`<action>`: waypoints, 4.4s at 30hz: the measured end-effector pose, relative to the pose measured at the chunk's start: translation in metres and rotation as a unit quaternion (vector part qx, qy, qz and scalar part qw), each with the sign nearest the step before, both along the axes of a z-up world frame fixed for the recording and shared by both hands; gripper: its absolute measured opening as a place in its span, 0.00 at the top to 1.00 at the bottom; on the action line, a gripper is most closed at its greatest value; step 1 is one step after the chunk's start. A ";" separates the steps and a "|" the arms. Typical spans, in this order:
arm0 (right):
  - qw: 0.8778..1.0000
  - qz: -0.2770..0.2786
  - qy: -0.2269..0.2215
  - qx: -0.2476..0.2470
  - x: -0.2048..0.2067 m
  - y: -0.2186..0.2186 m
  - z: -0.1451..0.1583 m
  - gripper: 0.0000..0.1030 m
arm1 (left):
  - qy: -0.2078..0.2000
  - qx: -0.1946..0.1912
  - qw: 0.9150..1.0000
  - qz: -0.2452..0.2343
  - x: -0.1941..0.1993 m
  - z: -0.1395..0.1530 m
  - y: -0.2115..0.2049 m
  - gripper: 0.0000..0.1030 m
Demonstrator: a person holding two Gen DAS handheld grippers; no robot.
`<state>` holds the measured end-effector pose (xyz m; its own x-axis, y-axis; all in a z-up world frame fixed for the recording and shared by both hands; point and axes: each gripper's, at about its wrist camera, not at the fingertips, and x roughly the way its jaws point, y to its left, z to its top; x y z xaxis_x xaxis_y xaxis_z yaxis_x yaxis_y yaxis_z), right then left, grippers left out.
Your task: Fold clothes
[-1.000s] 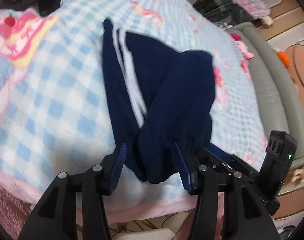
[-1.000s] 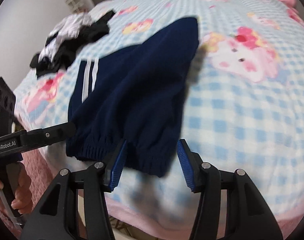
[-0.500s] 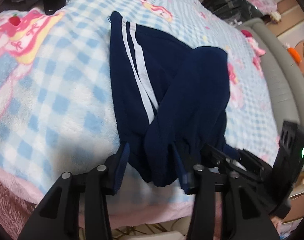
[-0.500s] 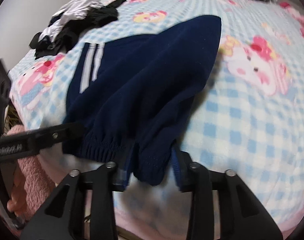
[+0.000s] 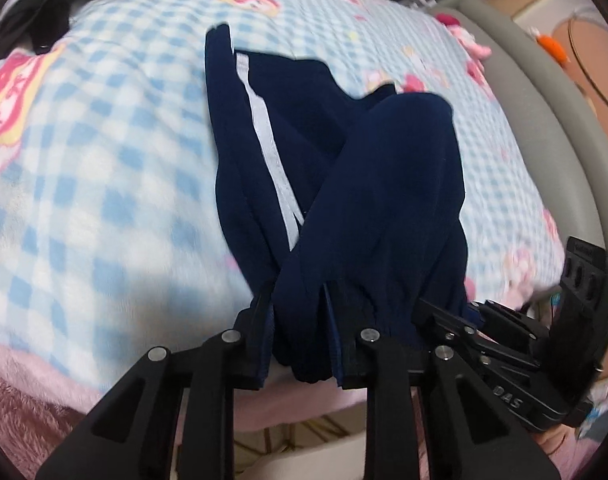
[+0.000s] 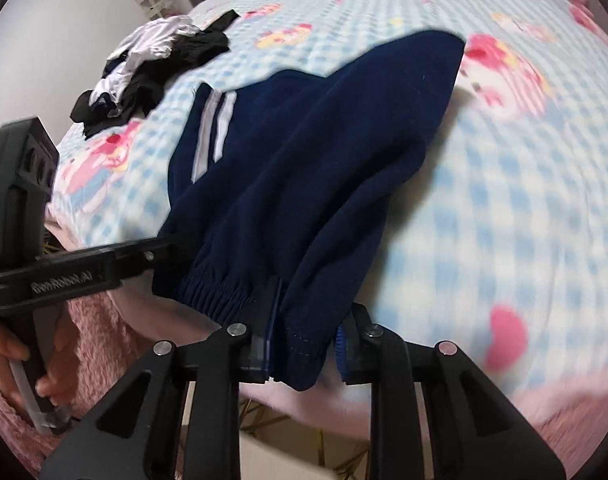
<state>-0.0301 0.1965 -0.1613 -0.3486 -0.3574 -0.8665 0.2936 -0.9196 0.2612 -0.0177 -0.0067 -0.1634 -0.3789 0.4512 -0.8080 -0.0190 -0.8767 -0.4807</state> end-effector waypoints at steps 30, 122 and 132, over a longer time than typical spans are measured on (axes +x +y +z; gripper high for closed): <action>0.998 0.027 -0.039 0.035 -0.112 -0.070 -0.002 0.54 | 0.083 -0.028 0.994 -0.067 -0.033 0.012 0.044 0.76; 0.985 -0.089 -0.030 -0.148 -0.049 0.084 0.006 0.93 | -0.004 0.133 0.991 -0.024 -0.109 -0.002 0.048 0.65; 0.985 -0.095 -0.029 -0.139 -0.045 0.086 0.002 0.92 | -0.034 0.101 0.989 -0.103 -0.121 -0.012 0.112 0.74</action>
